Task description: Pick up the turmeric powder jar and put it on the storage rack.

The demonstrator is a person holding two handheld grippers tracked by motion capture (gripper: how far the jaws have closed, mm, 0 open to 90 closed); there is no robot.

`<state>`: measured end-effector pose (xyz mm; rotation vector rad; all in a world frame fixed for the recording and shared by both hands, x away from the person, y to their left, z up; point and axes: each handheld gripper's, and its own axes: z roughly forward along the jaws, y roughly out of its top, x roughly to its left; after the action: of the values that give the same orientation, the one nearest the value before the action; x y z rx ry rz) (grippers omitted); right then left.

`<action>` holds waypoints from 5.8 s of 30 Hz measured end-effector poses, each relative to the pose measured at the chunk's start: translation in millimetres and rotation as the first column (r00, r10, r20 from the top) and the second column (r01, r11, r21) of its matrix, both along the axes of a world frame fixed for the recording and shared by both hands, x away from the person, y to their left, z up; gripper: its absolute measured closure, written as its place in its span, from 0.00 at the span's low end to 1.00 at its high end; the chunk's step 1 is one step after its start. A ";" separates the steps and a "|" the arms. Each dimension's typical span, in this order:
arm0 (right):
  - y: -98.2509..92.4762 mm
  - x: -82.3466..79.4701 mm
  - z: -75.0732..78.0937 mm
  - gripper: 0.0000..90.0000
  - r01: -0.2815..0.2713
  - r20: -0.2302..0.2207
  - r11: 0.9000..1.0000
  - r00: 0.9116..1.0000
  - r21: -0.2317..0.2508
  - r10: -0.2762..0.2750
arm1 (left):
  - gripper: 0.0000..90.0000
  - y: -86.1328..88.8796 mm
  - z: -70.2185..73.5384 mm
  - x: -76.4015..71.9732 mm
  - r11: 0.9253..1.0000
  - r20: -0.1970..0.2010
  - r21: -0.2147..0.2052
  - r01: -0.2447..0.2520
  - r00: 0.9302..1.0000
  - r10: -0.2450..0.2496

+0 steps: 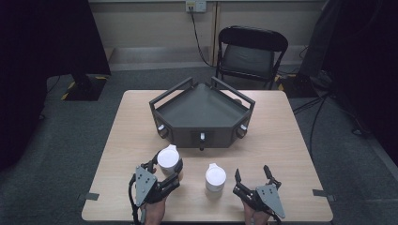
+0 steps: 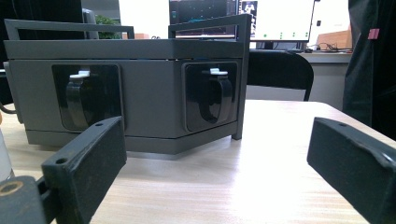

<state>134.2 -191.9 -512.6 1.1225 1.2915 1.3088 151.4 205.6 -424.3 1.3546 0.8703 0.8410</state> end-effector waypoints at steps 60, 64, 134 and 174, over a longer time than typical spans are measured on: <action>-2.3 0.0 0.0 0.04 -0.013 0.000 1.000 1.000 0.000 0.013 | 0.34 -37.4 88.6 100.2 1.000 0.029 0.020 -0.013 1.000 0.012; -2.6 0.0 0.0 0.04 -0.014 0.000 1.000 1.000 0.000 0.014 | 0.34 -40.0 91.9 111.4 0.999 0.019 0.026 -0.027 0.999 0.026; -1.6 0.1 0.3 0.04 -0.009 -0.002 1.000 1.000 0.001 0.009 | 0.09 -57.0 75.6 182.8 0.996 -0.075 0.007 -0.086 0.993 0.087; -1.2 -0.1 -0.2 0.04 -0.007 0.001 1.000 1.000 0.000 0.007 | 0.00 -35.8 60.4 115.5 0.997 0.012 0.005 -0.083 0.996 0.083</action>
<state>134.1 -193.1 -512.8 1.1180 1.2958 1.3140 267.0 169.8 -364.0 1.3240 0.9212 0.9151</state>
